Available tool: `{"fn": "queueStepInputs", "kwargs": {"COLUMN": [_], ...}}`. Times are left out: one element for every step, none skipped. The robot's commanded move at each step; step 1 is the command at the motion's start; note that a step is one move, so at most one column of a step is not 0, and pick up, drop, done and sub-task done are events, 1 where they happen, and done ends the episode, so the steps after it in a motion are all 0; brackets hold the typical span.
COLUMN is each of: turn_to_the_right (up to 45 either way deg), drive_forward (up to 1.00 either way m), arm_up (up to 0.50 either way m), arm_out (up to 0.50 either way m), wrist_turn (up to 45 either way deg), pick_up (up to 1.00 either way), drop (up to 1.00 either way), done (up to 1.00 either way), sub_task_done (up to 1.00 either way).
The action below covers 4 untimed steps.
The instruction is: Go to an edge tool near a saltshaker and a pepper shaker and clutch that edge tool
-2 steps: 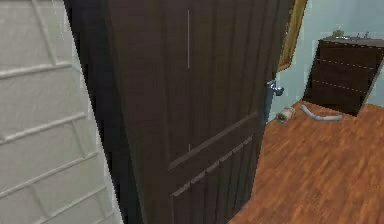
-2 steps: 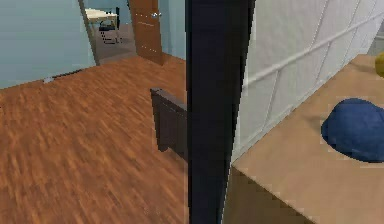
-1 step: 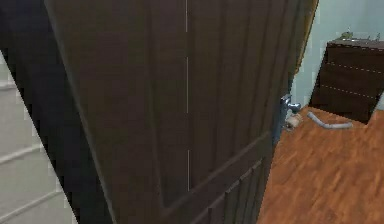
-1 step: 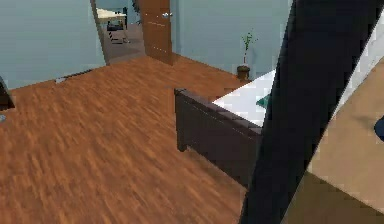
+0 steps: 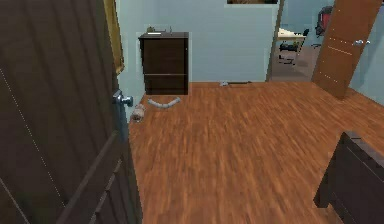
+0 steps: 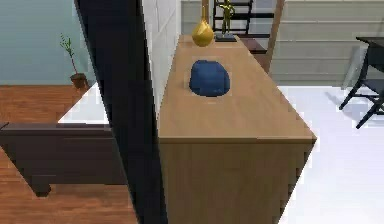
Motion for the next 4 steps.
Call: {"fn": "queueStepInputs", "kwargs": {"turn_to_the_right": [0.0,24.0,0.0,6.0], "drive_forward": [0.30,0.00,1.00,0.00], "arm_up": [0.00,0.00,0.00,0.00], "arm_out": [0.00,0.00,0.00,0.00], "wrist_turn": [0.0,0.0,0.0,0.0], "pick_up": [0.00,0.00,0.00,0.00], "drop": [0.00,0.00,0.00,0.00], "done": [0.00,0.00,0.00,0.00], "sub_task_done": [0.00,0.00,0.00,0.00]}}
